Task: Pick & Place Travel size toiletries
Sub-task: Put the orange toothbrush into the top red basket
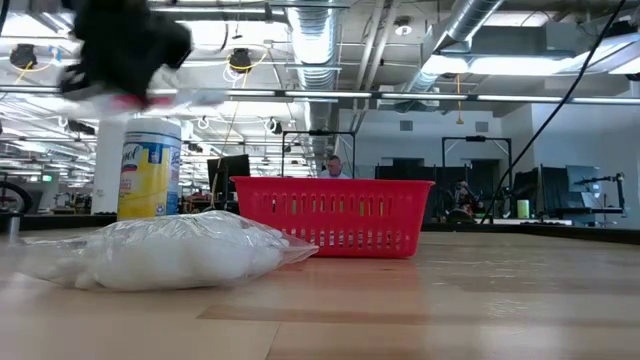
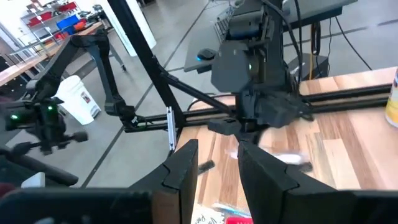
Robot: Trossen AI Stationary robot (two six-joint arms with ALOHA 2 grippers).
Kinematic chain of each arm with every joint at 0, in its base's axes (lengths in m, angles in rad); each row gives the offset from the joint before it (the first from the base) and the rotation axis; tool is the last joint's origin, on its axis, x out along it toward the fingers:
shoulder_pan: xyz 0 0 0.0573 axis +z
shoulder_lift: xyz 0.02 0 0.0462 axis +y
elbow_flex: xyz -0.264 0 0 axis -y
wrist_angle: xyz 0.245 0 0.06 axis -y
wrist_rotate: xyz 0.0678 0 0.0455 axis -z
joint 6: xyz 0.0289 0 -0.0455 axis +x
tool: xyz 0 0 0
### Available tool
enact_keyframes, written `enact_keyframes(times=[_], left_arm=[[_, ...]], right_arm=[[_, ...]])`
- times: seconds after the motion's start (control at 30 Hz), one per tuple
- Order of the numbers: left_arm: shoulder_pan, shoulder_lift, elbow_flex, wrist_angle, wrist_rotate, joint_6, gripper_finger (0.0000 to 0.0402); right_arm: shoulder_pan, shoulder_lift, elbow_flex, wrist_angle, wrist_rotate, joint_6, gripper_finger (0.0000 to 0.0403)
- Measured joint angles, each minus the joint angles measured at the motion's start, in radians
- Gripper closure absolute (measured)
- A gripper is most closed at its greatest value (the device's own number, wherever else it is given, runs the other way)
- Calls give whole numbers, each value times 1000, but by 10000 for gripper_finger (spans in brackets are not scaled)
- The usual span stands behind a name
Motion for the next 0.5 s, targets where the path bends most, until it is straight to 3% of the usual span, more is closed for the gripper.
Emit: enact_keyframes(times=[0.27,0.5], left_arm=[[65,-1,79,412,-250,158,393],[131,-1,83,868,-283,356,394]], right_arm=[[16,0,0,86,-2,26,295],[38,0,0,130,-8,59,295]])
